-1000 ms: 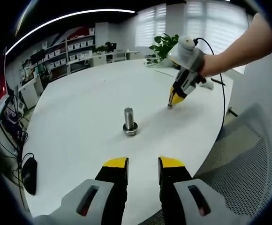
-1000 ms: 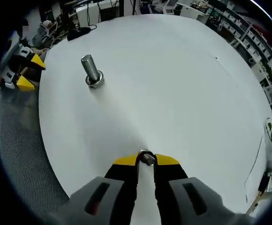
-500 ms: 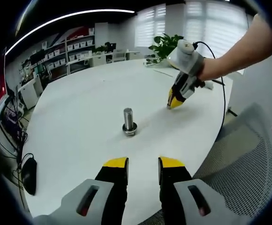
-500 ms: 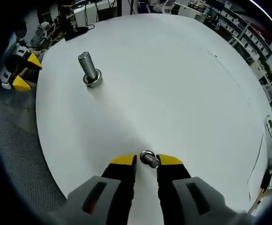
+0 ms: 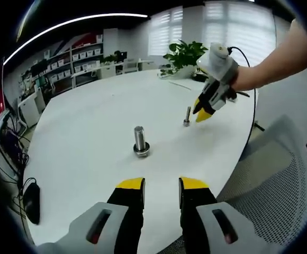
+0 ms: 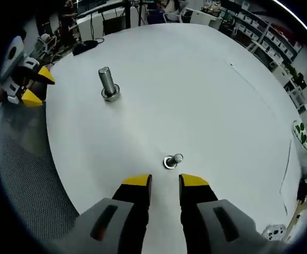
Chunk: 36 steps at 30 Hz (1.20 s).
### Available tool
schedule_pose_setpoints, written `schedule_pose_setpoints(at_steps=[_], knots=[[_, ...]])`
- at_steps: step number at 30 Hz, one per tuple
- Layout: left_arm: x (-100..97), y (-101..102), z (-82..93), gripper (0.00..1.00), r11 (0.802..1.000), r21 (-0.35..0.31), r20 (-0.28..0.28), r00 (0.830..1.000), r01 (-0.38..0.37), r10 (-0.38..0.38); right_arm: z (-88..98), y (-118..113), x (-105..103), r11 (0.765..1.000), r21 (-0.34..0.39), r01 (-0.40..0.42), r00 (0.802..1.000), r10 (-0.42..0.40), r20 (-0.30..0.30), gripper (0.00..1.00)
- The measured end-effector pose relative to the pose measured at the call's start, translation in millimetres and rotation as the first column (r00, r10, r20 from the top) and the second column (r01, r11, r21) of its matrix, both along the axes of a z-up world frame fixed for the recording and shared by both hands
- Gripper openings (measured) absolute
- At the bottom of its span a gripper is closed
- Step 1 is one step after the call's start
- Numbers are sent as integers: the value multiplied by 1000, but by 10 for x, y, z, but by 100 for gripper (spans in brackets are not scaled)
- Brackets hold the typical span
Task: Place the washer onto the threaded stud by aligning its center hole with the stud, sliding it down to the base, and recovering from edge contact or off-axis alignment until the washer reaches the visible bottom stop.
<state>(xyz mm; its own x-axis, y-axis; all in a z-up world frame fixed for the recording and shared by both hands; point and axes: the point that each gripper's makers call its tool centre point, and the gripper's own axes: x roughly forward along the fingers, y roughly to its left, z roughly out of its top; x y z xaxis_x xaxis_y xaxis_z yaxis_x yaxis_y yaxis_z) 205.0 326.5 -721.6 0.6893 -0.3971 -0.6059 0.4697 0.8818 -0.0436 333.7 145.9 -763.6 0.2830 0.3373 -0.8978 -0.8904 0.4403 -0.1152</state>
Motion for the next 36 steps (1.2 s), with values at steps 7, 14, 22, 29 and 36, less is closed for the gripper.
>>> schedule_pose_setpoints(at_steps=[7, 14, 22, 29, 36], knots=[[-8, -58, 36, 24, 1000, -11, 13, 1000, 22, -22, 106, 63, -209, 997, 78, 13, 1000, -14, 8, 24], [-8, -55, 16, 24, 1000, -8, 8, 1000, 25, -25, 287, 241, -369, 972, 230, 36, 998, -48, 45, 25], [-33, -109, 57, 25, 998, -54, 3, 1000, 30, -30, 339, 190, -519, 949, 303, 88, 993, -109, 52, 25], [-9, -69, 63, 25, 998, -70, 1, 1000, 7, -7, 416, 100, -590, 913, 376, 159, 981, -189, 46, 29], [18, -60, 131, 25, 995, -98, 22, 1000, -17, 19, 398, -40, -684, 894, 401, 197, 974, -227, 26, 32]])
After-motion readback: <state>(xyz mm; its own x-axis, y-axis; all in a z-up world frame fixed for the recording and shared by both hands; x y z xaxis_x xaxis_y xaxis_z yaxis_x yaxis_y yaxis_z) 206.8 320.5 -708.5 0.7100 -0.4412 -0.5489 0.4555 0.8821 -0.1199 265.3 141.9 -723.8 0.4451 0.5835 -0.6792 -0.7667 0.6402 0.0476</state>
